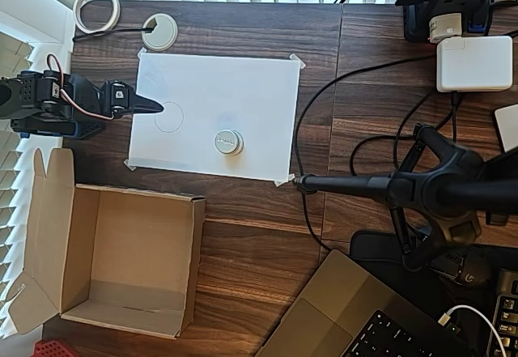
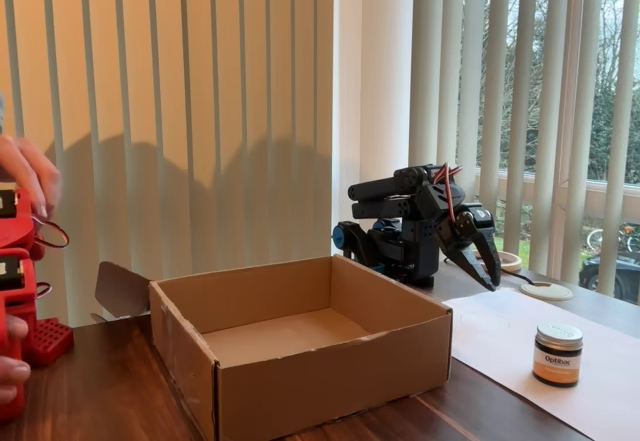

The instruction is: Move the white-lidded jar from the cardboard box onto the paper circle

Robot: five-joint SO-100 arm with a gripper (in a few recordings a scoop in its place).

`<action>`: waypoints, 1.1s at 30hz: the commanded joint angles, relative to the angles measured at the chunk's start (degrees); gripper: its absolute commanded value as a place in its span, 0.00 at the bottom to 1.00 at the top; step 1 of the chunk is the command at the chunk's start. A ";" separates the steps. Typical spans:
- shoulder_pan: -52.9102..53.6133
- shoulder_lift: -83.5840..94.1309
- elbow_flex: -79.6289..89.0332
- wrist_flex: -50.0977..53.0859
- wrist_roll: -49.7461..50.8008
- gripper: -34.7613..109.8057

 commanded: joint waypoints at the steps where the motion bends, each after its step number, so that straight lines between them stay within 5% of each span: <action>1: -0.18 3.78 -0.70 0.79 0.00 0.24; 33: 0.09 3.78 -0.62 0.26 0.35 0.24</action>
